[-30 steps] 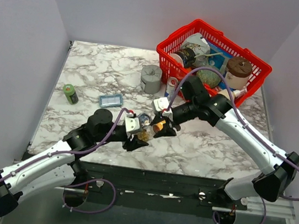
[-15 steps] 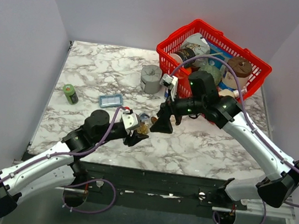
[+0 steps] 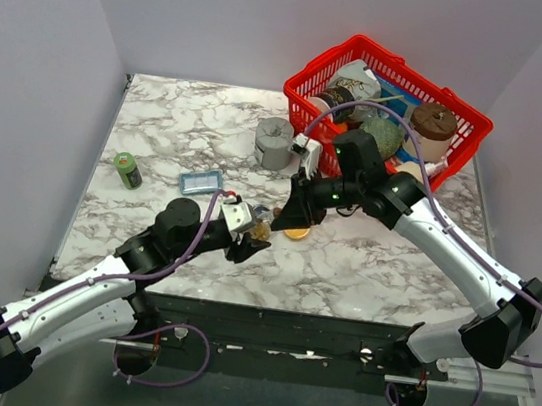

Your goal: Sort the pills into containers

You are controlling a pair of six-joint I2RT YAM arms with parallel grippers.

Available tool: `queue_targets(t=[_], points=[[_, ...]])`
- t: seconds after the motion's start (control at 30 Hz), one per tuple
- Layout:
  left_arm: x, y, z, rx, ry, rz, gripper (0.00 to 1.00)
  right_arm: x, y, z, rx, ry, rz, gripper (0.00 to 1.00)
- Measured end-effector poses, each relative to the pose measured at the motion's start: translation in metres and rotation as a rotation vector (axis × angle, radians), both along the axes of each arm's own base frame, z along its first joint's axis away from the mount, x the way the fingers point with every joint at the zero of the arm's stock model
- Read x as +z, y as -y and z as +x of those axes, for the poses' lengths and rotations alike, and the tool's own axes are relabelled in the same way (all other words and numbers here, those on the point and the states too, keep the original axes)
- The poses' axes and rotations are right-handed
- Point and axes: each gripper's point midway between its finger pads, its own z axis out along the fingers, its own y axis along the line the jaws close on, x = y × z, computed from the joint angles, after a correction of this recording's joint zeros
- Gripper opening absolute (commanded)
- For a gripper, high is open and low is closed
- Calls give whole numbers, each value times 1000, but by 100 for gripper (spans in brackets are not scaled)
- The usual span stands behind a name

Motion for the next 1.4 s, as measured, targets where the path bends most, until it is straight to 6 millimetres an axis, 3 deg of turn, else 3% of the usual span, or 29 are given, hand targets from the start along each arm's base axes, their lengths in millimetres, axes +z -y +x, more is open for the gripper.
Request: queue_targets(t=[0.17,0.4,0.47,0.5,0.6,0.7,1.0,1.1,1.2,1.4], points=[[1,-1,-3,-18,16,6,0,1,0,-6,120,80,28,6],[-4,2,-26,-135,-1,22,0,-4,2,-24,583,468,77,13],[-8,3,-32,-166,-18,28,0,-8,2,-29,676,585,106,25],[-10,3,-35,-181,-28,31,0,-11,3,-32,707,619,114,49],[-14,3,-39,-196,-35,28,0,-13,2,-35,749,659,121,88],[-4,5,-38,-197,-15,-3,0,-9,-2,-34,727,624,114,99],[5,5,-35,-170,-13,-41,0,18,8,-22,406,454,64,100],[5,6,-33,-159,-21,-46,0,27,10,-27,294,362,89,99],[1,7,-29,-139,-41,-41,0,24,8,-31,221,260,102,93],[-3,6,-22,-102,-53,-33,0,7,0,-23,131,123,68,66]])
